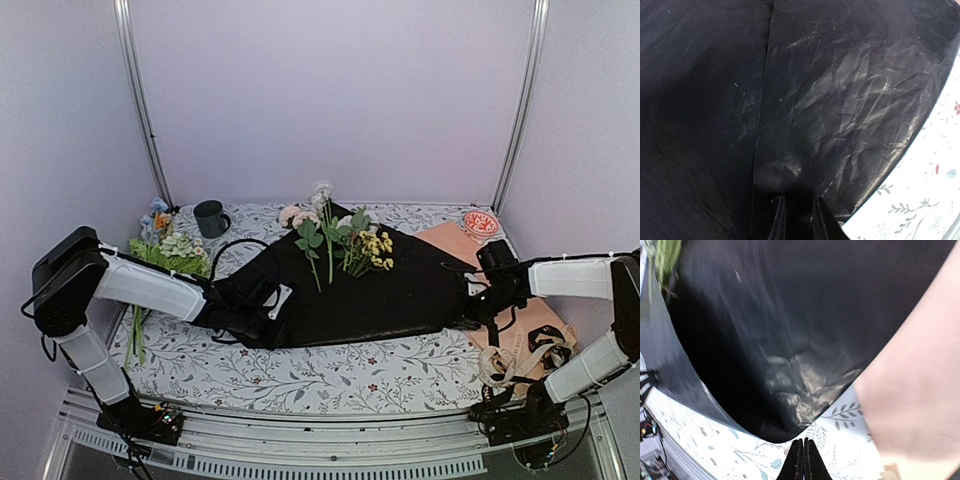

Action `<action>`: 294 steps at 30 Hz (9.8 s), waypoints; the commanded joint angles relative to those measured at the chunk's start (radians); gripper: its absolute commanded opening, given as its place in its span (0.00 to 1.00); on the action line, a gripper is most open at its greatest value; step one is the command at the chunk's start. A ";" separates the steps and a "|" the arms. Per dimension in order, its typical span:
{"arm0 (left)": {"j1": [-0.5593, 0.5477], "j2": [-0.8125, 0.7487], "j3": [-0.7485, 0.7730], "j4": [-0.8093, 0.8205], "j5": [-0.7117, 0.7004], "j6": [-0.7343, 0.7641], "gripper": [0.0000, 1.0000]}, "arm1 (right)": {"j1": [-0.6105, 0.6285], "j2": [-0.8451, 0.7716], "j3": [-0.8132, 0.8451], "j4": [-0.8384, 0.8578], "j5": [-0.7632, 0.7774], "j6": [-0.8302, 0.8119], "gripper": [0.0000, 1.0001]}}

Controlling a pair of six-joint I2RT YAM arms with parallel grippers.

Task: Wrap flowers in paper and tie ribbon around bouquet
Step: Press the fold line of the 1/4-folded wrapping paper, then pick up the one-fourth-folded wrapping paper from the center of the board.

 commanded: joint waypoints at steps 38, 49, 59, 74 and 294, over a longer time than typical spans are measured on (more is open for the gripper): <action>0.007 -0.324 -0.473 -0.180 0.030 -0.560 0.21 | 0.312 0.302 0.091 0.155 0.048 -0.033 0.00; -0.157 -0.416 -0.078 -0.479 -0.266 -0.487 0.17 | 0.310 0.291 0.063 0.223 0.030 -0.046 0.00; -0.221 0.122 0.450 -0.279 -0.105 -0.007 0.16 | 0.313 0.288 0.072 0.274 -0.009 -0.040 0.00; -0.188 0.338 0.542 -0.318 0.008 0.404 0.17 | 0.312 0.265 0.021 0.287 0.006 0.008 0.00; 0.041 0.464 0.581 -0.230 0.553 0.174 0.31 | 0.630 0.117 0.204 0.050 0.453 0.577 0.61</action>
